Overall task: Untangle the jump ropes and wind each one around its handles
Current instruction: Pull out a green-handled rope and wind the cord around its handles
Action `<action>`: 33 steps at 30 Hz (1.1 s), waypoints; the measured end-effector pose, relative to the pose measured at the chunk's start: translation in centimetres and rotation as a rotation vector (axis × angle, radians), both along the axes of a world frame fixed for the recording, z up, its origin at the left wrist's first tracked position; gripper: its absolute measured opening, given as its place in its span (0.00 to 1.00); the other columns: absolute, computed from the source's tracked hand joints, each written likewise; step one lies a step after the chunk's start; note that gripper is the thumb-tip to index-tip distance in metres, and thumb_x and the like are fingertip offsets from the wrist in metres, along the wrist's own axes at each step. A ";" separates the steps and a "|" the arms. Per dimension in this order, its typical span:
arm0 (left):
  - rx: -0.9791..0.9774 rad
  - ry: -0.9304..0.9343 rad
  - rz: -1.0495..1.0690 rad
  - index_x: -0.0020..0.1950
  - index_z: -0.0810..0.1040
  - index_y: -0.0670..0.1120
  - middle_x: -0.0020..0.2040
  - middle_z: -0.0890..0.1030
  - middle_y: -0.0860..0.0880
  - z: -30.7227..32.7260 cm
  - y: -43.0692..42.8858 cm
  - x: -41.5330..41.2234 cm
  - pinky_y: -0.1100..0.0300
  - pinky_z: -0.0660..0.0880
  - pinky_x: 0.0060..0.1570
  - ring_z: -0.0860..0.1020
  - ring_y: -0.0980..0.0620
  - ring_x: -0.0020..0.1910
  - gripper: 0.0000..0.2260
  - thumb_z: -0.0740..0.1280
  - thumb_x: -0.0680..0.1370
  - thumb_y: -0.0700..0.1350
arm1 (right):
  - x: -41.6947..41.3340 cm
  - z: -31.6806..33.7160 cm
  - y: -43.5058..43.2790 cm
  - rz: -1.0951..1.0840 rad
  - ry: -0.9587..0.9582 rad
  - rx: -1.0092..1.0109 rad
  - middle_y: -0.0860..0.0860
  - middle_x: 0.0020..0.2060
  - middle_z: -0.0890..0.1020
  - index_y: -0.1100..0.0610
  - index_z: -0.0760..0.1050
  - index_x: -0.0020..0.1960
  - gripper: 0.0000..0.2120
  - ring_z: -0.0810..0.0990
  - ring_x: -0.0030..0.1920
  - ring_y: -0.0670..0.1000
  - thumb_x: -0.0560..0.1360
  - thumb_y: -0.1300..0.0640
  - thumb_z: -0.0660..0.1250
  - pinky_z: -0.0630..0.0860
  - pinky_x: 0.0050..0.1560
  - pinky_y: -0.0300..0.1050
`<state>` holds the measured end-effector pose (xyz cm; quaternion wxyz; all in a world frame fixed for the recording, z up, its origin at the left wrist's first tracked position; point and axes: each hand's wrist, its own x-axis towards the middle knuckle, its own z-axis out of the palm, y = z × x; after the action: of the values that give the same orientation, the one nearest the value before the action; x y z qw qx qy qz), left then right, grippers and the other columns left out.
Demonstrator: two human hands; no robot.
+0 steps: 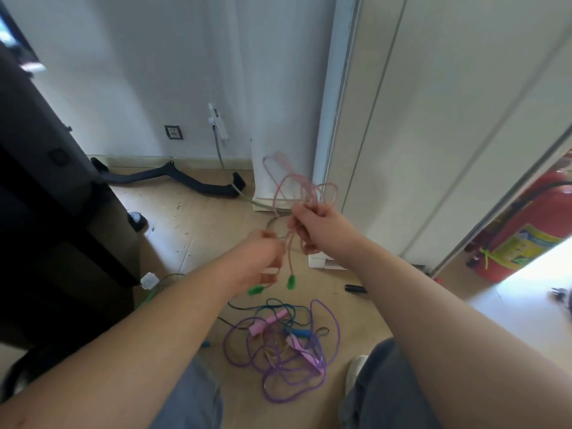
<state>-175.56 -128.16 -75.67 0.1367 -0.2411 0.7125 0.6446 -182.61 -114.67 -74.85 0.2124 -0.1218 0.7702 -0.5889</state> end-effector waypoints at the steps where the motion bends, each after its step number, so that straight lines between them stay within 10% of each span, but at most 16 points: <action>1: -0.121 0.032 -0.106 0.67 0.68 0.49 0.62 0.77 0.45 -0.5 0.1 0.4 0.46 0.77 0.56 0.77 0.46 0.59 0.20 0.64 0.77 0.37 | 0.2 0.4 0.1 -0.008 -0.043 -0.074 0.47 0.23 0.72 0.57 0.77 0.38 0.18 0.68 0.25 0.48 0.83 0.50 0.61 0.71 0.30 0.43; 7: -0.423 0.115 -0.425 0.52 0.81 0.53 0.46 0.82 0.56 -2.7 0.4 1.4 0.53 0.77 0.54 0.79 0.55 0.47 0.10 0.59 0.83 0.49 | 0.7 1.2 0.6 -0.040 -0.105 -0.157 0.50 0.25 0.72 0.59 0.77 0.41 0.16 0.66 0.27 0.50 0.82 0.50 0.62 0.66 0.30 0.43; 10: -0.292 0.088 -0.386 0.48 0.80 0.48 0.34 0.77 0.49 -3.2 0.7 1.4 0.44 0.80 0.53 0.78 0.49 0.33 0.13 0.56 0.84 0.47 | 0.4 0.5 1.7 -0.050 0.080 0.133 0.46 0.31 0.77 0.52 0.78 0.42 0.14 0.72 0.30 0.47 0.79 0.44 0.67 0.72 0.34 0.43; 13: -0.254 0.078 -0.341 0.48 0.80 0.47 0.33 0.67 0.50 -3.3 0.3 1.5 0.56 0.75 0.32 0.68 0.53 0.24 0.15 0.57 0.84 0.51 | -0.2 -0.7 3.0 0.088 0.236 0.490 0.46 0.31 0.75 0.53 0.75 0.38 0.17 0.74 0.33 0.47 0.73 0.41 0.73 0.71 0.37 0.41; 19: 0.338 0.117 -0.104 0.47 0.76 0.45 0.29 0.60 0.53 -1.8 -0.5 1.4 0.60 0.57 0.27 0.57 0.56 0.25 0.16 0.54 0.85 0.50 | -0.2 -1.5 2.8 0.373 0.268 0.880 0.55 0.50 0.85 0.57 0.83 0.56 0.24 0.82 0.51 0.55 0.78 0.38 0.64 0.77 0.53 0.49; 26: 0.676 0.159 0.145 0.50 0.74 0.46 0.30 0.63 0.52 -1.7 -1.3 0.8 0.61 0.61 0.28 0.60 0.56 0.25 0.09 0.55 0.84 0.43 | 1.1 -1.3 0.9 0.446 0.112 0.701 0.49 0.57 0.83 0.51 0.78 0.64 0.14 0.81 0.55 0.51 0.81 0.54 0.60 0.81 0.56 0.54; 29: 0.794 0.233 0.220 0.50 0.75 0.46 0.30 0.64 0.52 -1.4 -1.9 0.5 0.61 0.63 0.28 0.61 0.55 0.26 0.09 0.55 0.83 0.41 | 1.9 -1.3 0.6 0.676 0.067 0.752 0.46 0.65 0.80 0.50 0.73 0.72 0.27 0.82 0.55 0.49 0.74 0.65 0.61 0.81 0.58 0.50; 33: 0.921 0.309 0.328 0.48 0.76 0.46 0.30 0.64 0.52 -1.0 -2.9 0.0 0.62 0.63 0.28 0.62 0.56 0.26 0.09 0.57 0.83 0.42 | 2.6 -2.2 0.2 0.816 0.121 0.872 0.47 0.69 0.76 0.52 0.71 0.73 0.26 0.75 0.66 0.50 0.76 0.56 0.71 0.71 0.67 0.47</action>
<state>-175.58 -131.07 -76.69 0.0186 -0.1664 0.3195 0.9327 -180.00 -114.52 -77.00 0.4073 -0.3427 0.8426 -0.0813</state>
